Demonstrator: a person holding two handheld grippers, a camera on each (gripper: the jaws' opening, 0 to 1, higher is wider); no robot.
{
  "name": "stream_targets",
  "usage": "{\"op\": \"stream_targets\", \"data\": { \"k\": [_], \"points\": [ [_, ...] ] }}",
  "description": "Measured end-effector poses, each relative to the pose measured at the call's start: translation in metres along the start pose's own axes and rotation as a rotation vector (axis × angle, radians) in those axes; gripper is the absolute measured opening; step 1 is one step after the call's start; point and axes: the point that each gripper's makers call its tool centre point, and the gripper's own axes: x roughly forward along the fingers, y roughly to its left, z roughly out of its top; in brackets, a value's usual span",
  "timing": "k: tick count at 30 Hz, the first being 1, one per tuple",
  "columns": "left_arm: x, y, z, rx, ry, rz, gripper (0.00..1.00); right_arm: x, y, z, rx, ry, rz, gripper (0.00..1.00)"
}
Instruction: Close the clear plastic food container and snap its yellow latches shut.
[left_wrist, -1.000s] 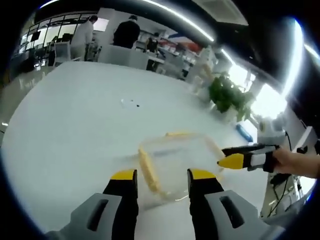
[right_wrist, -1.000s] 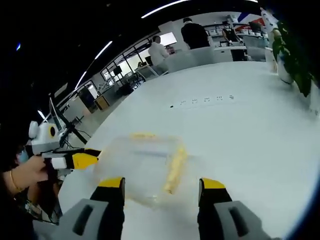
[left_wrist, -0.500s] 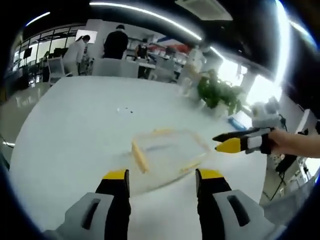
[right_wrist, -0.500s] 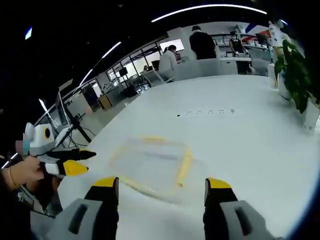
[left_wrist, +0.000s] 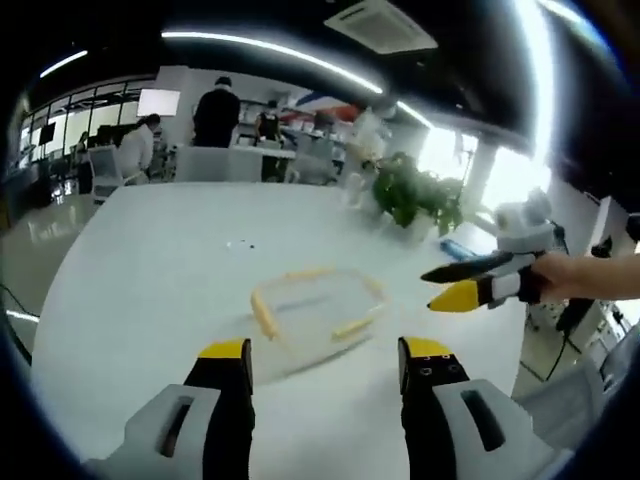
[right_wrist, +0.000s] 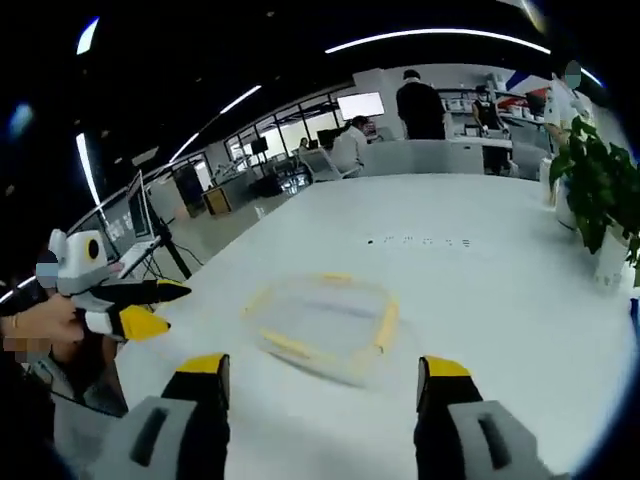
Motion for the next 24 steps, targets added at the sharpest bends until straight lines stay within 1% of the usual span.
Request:
{"op": "stream_targets", "data": {
  "k": [1, 2, 3, 5, 6, 8, 11, 15, 16, 17, 18, 20, 22, 24],
  "points": [
    [-0.002, -0.001, 0.0, 0.006, -0.005, 0.004, 0.58, -0.002, 0.002, -0.002, -0.002, 0.001, 0.001, 0.78],
    [-0.005, -0.004, 0.002, 0.03, -0.019, 0.004, 0.58, -0.006, 0.004, -0.004, -0.001, 0.0, -0.001, 0.78],
    [-0.008, -0.008, 0.001, 0.032, -0.024, 0.0, 0.59, -0.009, 0.005, -0.005, -0.001, -0.004, -0.001, 0.78],
    [-0.011, -0.014, 0.007, -0.002, -0.088, -0.018, 0.62, -0.016, 0.006, -0.005, -0.001, -0.027, -0.013, 0.77],
    [-0.015, -0.015, 0.006, 0.001, -0.098, -0.01, 0.62, -0.02, 0.008, -0.007, -0.002, -0.034, -0.022, 0.78],
    [-0.019, -0.017, 0.004, 0.01, -0.095, -0.006, 0.64, -0.025, 0.011, -0.011, 0.0, -0.036, -0.027, 0.78],
    [-0.024, -0.024, 0.0, 0.019, -0.092, -0.015, 0.69, -0.032, 0.016, -0.016, 0.007, -0.048, -0.029, 0.78],
    [-0.03, -0.031, -0.004, 0.04, -0.089, -0.027, 0.75, -0.042, 0.022, -0.018, 0.009, -0.067, -0.024, 0.8],
    [-0.031, -0.032, -0.004, 0.038, -0.101, -0.032, 0.77, -0.044, 0.023, -0.018, 0.01, -0.073, -0.025, 0.81],
    [-0.032, -0.035, 0.0, 0.023, -0.136, -0.049, 0.79, -0.047, 0.026, -0.018, 0.009, -0.08, -0.023, 0.81],
    [-0.032, -0.034, -0.001, 0.015, -0.137, -0.047, 0.81, -0.049, 0.027, -0.018, 0.009, -0.084, -0.023, 0.81],
    [-0.033, -0.033, -0.004, 0.023, -0.122, -0.042, 0.85, -0.053, 0.031, -0.017, 0.007, -0.098, -0.017, 0.81],
    [-0.035, -0.035, -0.006, 0.041, -0.115, -0.042, 0.86, -0.057, 0.034, -0.017, 0.004, -0.114, -0.008, 0.81],
    [-0.037, -0.036, -0.006, 0.045, -0.116, -0.045, 0.87, -0.059, 0.036, -0.019, -0.001, -0.116, -0.008, 0.82]
  ]
}}
